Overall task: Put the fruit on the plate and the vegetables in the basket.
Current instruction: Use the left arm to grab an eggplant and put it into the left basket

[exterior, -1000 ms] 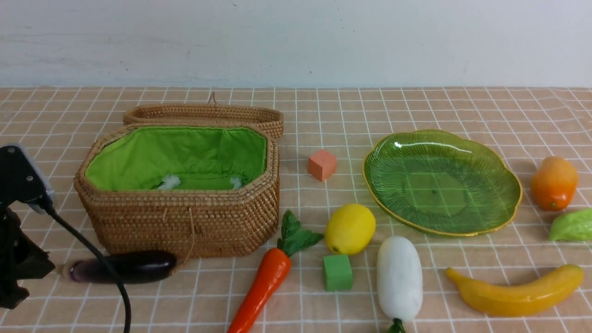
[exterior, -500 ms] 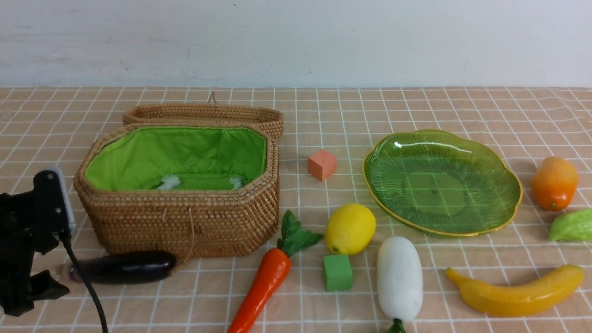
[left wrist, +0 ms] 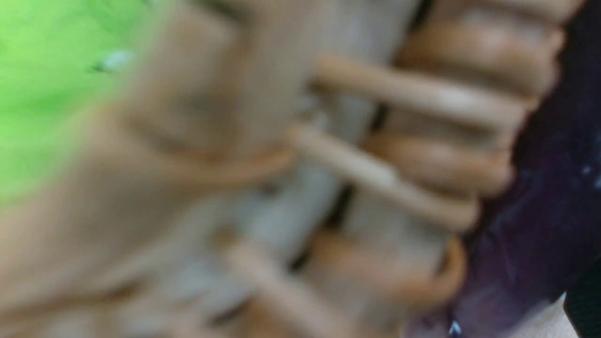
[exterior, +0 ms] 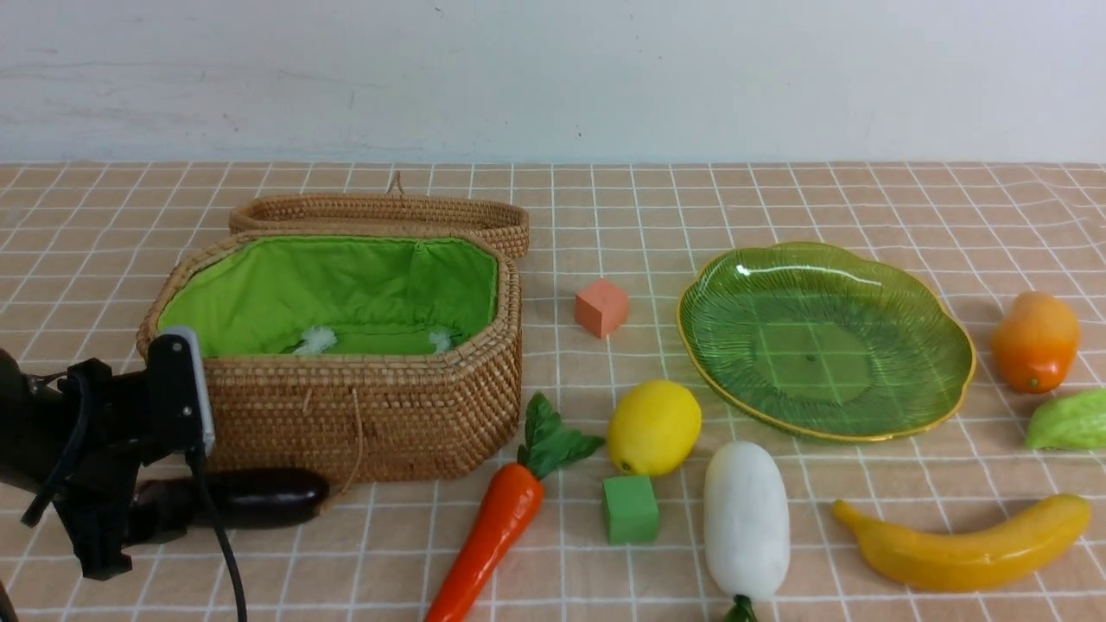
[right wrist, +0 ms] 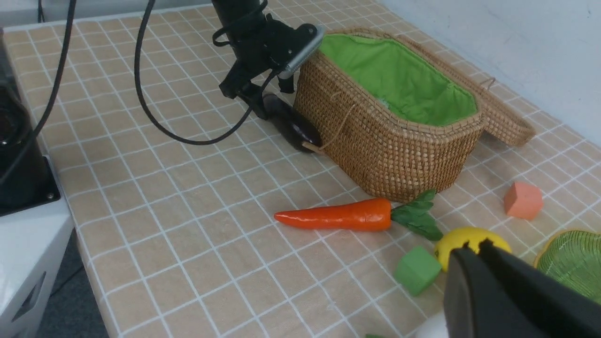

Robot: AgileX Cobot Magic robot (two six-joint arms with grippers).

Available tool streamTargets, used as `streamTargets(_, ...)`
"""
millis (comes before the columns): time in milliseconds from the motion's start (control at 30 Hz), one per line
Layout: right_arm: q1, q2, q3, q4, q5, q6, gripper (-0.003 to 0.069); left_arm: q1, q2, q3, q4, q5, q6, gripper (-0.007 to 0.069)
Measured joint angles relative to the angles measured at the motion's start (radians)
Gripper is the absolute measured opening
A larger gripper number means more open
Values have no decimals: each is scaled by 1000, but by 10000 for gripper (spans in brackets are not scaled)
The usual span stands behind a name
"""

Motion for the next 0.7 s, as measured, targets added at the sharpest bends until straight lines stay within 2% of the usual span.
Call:
streamTargets(233,0,0,0,25,1,-1,24,0,22,-18,-1,34,-54,548)
streamTargets(400,0,0,0,32,1,-1,29,0,24,-20,-9,99,-126,496)
streamTargets(433,0,0,0,32,0,-1,31,0,24,-20,-26,159,-174,461)
streamTargets(533,0,0,0,32,-2,-1,32,0,24,-20,-31,199,-220,411)
streamTargets(700,0,0,0,32,-10,-1,34,-3,23,-21,63,244,-323,320)
